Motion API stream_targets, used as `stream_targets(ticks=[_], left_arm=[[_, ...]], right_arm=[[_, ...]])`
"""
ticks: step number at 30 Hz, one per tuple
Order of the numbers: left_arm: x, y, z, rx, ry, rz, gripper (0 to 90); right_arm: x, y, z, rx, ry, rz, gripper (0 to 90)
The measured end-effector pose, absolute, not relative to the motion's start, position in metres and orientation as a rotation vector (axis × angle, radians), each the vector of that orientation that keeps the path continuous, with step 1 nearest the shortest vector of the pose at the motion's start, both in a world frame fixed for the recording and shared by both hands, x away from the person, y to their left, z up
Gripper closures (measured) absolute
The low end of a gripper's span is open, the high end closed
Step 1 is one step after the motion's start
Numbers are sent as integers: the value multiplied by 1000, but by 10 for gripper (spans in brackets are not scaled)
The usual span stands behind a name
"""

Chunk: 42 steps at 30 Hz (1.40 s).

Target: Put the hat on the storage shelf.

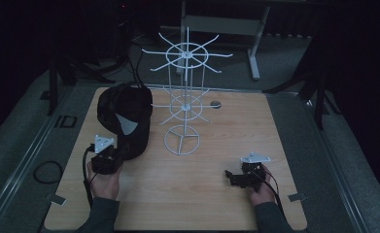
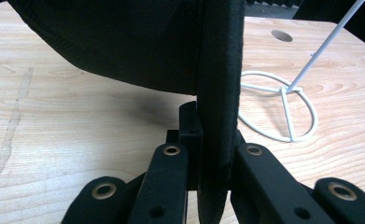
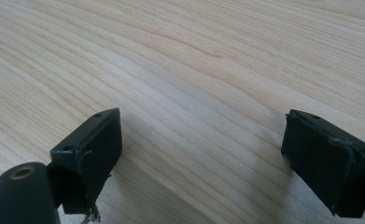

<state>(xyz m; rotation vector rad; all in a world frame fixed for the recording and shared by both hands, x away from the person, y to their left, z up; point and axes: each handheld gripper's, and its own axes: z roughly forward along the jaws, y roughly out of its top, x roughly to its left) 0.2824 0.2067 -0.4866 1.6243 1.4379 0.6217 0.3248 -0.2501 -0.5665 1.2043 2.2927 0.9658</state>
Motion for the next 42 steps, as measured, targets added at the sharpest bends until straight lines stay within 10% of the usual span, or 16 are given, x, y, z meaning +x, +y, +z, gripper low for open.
stream_targets(ticks=[42], left_arm=[[280,213,-463,1639,1377,686,867]], right_arm=[[325,-250,-567,1203,2293,966,123]])
